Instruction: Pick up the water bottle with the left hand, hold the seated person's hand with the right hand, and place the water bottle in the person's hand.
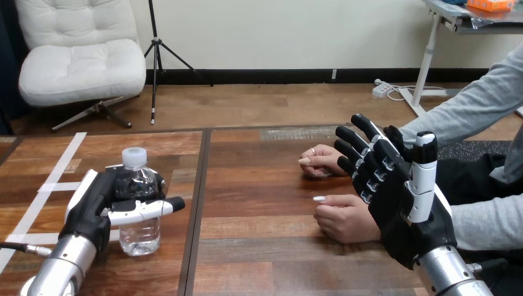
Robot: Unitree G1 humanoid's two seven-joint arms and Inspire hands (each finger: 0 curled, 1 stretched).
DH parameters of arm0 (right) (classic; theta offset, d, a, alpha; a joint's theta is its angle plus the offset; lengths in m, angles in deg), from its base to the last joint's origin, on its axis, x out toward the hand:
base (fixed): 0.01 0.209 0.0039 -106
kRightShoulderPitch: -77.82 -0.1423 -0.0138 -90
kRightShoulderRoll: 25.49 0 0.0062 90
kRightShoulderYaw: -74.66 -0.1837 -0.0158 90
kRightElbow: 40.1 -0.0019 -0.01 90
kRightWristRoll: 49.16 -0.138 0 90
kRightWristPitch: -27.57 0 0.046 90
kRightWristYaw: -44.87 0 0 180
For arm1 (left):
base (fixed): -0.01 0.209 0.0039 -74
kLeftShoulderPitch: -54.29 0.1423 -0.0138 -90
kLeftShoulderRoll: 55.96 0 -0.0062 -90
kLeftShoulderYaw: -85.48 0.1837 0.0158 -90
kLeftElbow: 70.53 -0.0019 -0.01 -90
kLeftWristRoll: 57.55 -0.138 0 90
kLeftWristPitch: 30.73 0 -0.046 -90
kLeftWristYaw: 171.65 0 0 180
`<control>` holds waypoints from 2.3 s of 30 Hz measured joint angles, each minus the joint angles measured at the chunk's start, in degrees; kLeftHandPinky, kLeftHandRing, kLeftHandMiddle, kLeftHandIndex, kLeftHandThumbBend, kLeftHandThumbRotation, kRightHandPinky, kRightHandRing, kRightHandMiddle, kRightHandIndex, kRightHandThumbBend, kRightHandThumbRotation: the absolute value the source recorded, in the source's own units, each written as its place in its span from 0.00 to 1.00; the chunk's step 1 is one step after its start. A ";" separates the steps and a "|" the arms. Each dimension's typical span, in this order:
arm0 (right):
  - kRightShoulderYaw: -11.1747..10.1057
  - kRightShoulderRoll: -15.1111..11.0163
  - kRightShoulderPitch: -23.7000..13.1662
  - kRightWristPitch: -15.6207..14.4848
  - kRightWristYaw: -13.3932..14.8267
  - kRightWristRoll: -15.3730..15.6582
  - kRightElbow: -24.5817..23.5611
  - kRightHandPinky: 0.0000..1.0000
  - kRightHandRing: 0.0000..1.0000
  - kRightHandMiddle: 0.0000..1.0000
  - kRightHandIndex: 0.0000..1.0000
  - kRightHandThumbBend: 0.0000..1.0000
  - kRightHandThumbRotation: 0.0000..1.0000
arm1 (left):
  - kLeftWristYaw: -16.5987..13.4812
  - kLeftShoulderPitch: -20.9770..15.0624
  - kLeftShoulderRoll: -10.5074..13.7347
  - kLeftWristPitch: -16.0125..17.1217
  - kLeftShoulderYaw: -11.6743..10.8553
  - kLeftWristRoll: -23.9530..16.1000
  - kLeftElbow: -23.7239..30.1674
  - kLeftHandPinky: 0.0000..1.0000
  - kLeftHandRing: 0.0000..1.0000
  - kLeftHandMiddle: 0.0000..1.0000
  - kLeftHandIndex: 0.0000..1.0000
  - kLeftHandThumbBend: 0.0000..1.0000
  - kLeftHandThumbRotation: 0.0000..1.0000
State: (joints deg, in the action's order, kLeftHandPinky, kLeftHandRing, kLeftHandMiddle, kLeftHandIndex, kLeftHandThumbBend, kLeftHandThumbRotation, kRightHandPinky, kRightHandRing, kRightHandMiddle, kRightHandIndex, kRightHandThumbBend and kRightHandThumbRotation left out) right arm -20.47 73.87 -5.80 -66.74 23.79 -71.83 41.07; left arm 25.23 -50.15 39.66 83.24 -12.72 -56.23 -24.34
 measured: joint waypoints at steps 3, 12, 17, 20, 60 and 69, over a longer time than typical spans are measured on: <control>0.00 0.00 0.00 0.00 0.00 0.00 0.00 1.00 0.96 0.92 0.96 1.00 1.00 | -0.02 0.00 -0.21 1.72 -0.12 0.57 -0.54 0.30 0.35 0.38 0.39 0.73 0.00; 0.00 0.00 0.00 0.01 0.00 0.03 0.00 1.00 0.96 0.92 0.96 1.00 1.00 | -0.18 0.18 -1.07 6.76 -0.64 1.70 -1.49 0.27 0.31 0.36 0.38 0.73 0.00; 0.00 -0.05 0.00 0.29 -0.16 0.26 0.07 1.00 0.96 0.92 0.96 1.00 1.00 | -0.82 0.37 -2.00 9.04 -1.07 2.49 -1.49 0.26 0.30 0.35 0.38 0.73 0.00; 0.02 -0.12 0.00 0.81 -0.19 1.02 0.14 1.00 0.95 0.91 0.95 1.00 1.00 | -1.18 0.47 -2.45 10.22 -1.22 2.61 -1.49 0.26 0.30 0.35 0.38 0.73 0.00; 0.46 -12.47 -7.72 27.49 4.95 29.31 17.62 0.77 0.82 0.82 0.81 1.00 0.83 | 1.14 3.74 -7.34 14.78 -1.64 7.05 5.14 0.23 0.28 0.34 0.37 0.75 0.00; 0.59 -16.08 -9.58 29.36 6.99 35.14 19.96 0.75 0.80 0.81 0.81 1.00 0.84 | 2.19 3.79 -7.76 14.78 -1.64 8.14 7.24 0.23 0.28 0.33 0.37 0.76 0.00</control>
State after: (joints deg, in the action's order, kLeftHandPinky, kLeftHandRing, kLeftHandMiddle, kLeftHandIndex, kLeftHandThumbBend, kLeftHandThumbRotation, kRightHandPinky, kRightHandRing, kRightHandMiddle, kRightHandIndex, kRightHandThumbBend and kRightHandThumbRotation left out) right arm -19.88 57.79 -15.37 -37.38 30.78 -36.70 61.03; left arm 27.42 -46.37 31.90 98.02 -14.37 -48.09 -17.10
